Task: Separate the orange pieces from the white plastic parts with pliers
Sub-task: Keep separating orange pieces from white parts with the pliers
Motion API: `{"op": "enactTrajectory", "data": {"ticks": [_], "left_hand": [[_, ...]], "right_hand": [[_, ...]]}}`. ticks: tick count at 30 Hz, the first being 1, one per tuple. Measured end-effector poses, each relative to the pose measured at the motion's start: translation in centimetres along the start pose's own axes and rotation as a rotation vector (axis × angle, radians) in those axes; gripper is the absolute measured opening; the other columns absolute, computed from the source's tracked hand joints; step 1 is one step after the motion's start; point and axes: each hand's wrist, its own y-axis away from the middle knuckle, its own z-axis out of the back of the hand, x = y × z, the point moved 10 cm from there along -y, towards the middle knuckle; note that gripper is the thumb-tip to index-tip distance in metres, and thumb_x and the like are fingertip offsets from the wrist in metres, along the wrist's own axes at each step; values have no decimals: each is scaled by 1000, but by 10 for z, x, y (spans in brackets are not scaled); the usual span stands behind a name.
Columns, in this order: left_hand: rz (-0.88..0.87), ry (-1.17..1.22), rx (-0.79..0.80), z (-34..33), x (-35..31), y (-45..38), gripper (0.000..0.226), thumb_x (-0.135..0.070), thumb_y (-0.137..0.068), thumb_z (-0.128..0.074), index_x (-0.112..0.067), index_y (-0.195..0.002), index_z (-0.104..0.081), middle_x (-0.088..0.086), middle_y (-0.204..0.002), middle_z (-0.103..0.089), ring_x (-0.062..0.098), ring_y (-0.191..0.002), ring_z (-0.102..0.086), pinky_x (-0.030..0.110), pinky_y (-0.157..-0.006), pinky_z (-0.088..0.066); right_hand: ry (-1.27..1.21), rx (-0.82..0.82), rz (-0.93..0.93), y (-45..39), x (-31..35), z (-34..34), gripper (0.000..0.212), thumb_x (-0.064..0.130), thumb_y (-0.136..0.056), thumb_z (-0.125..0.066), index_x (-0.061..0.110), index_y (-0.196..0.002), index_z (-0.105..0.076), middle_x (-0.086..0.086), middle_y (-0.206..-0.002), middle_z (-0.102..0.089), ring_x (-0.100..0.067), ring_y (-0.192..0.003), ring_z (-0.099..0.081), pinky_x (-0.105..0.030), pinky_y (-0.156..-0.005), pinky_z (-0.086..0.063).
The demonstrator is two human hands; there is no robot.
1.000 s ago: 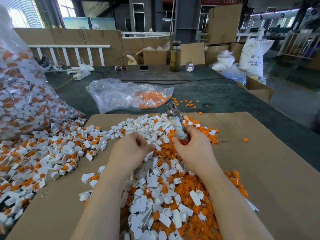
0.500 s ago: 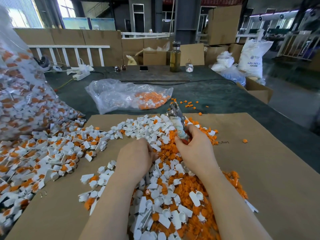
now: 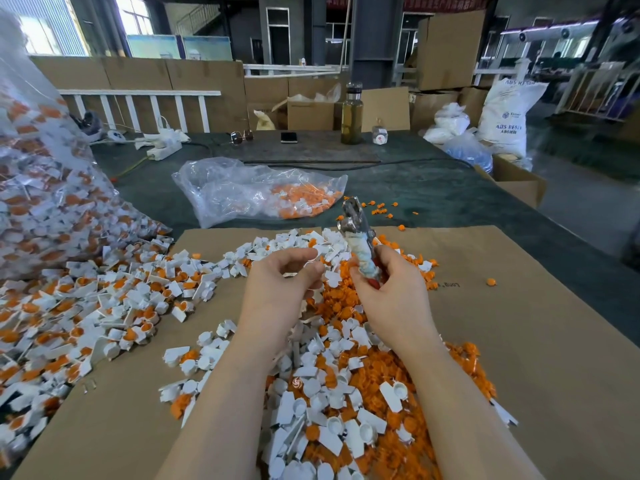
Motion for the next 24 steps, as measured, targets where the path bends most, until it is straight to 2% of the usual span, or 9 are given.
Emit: {"op": "enactTrajectory", "data": {"ticks": [2, 6, 10, 14, 19, 21, 24], "left_hand": [[32, 50, 20, -2, 4, 0, 13, -18, -89, -73, -26, -99, -75, -7, -80, -74, 1, -62, -65, 18, -63, -52], [111, 200, 78, -7, 11, 1, 16, -12, -86, -75, -25, -96, -77, -2, -94, -77, 6, -80, -71, 23, -73, -51], [171, 312, 80, -9, 15, 2, 15, -4, -85, -74, -13, -97, -73, 7, -87, -78, 20, -80, -75, 25, -66, -60], [173, 296, 78, -11, 15, 3, 13, -2, -85, -73, -11, -94, -74, 7, -83, -78, 19, -78, -76, 21, -65, -60], [231, 350, 147, -17, 20, 4, 26, 4, -83, -71, -8, -105, -75, 12, -92, -77, 19, -84, -75, 26, -78, -60], [247, 403, 128, -16, 20, 4, 30, 6, -76, -74, -8, -103, -76, 12, -93, -77, 20, -83, -76, 24, -72, -60], [280, 460, 96, -14, 22, 5, 40, -4, -60, -80, -5, -99, -73, 15, -90, -77, 21, -79, -76, 20, -64, -59]], "right_hand": [[-10, -7, 11, 0, 1, 0, 21, 24, -90, -66, 41, -89, -53, 16, -74, -60, 0, -69, -56, -19, -55, -39], [-25, -18, 21, 0, 2, 0, 12, 24, -90, -65, 34, -94, -59, 14, -78, -62, -3, -74, -58, -23, -59, -48], [-111, -17, -11, 1, -1, -2, 11, 26, -90, -67, 31, -98, -62, 18, -81, -63, -1, -78, -61, -31, -64, -57], [-132, -14, -16, 2, 0, -4, 11, 33, -89, -68, 34, -95, -59, 20, -81, -63, -3, -78, -64, -38, -63, -59], [-82, -29, 19, 3, 5, -2, 11, 37, -89, -66, 34, -95, -58, 20, -79, -62, 3, -79, -61, -28, -60, -56], [-69, -34, 24, 3, 6, -1, 11, 37, -89, -66, 34, -94, -57, 21, -78, -62, 4, -79, -60, -23, -60, -54], [-73, -38, 22, 3, 6, -1, 11, 36, -89, -67, 34, -94, -57, 20, -80, -63, 4, -80, -61, -17, -62, -50]]}}
